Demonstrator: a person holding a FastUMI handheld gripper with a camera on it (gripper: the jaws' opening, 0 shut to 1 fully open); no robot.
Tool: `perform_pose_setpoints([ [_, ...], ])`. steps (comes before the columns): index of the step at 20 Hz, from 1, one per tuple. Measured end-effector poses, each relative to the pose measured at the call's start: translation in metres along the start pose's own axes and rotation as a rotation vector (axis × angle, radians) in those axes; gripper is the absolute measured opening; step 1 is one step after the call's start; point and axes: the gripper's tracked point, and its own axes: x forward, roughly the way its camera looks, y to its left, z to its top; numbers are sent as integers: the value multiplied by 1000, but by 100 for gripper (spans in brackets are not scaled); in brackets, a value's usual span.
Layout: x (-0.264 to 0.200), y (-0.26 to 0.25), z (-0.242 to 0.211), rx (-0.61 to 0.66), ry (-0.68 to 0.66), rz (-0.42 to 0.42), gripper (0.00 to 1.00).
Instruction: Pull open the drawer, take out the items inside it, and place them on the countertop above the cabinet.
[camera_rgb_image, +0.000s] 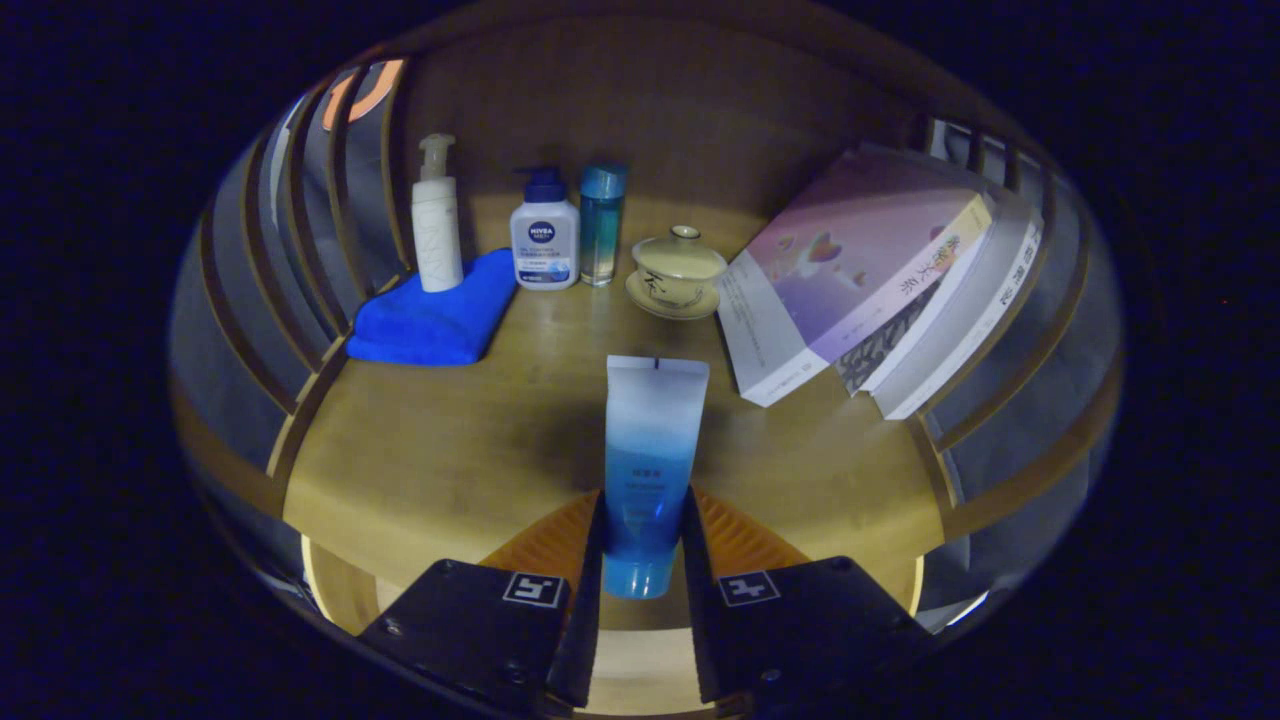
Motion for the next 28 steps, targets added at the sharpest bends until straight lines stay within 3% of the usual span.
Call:
perform_pose_setpoints([
  [7, -2, -16, 1, 35, -16, -68, 49],
  [12, -41, -4, -16, 108, -5, 16, 54],
  [16, -90, 22, -36, 85, -38, 102, 71],
  [20, -149, 43, -57, 36, -132, 191, 72],
  [22, -171, 44, -68, 4, -182, 222, 78],
  [28, -224, 31, -115, 36, -316, 292, 78],
])
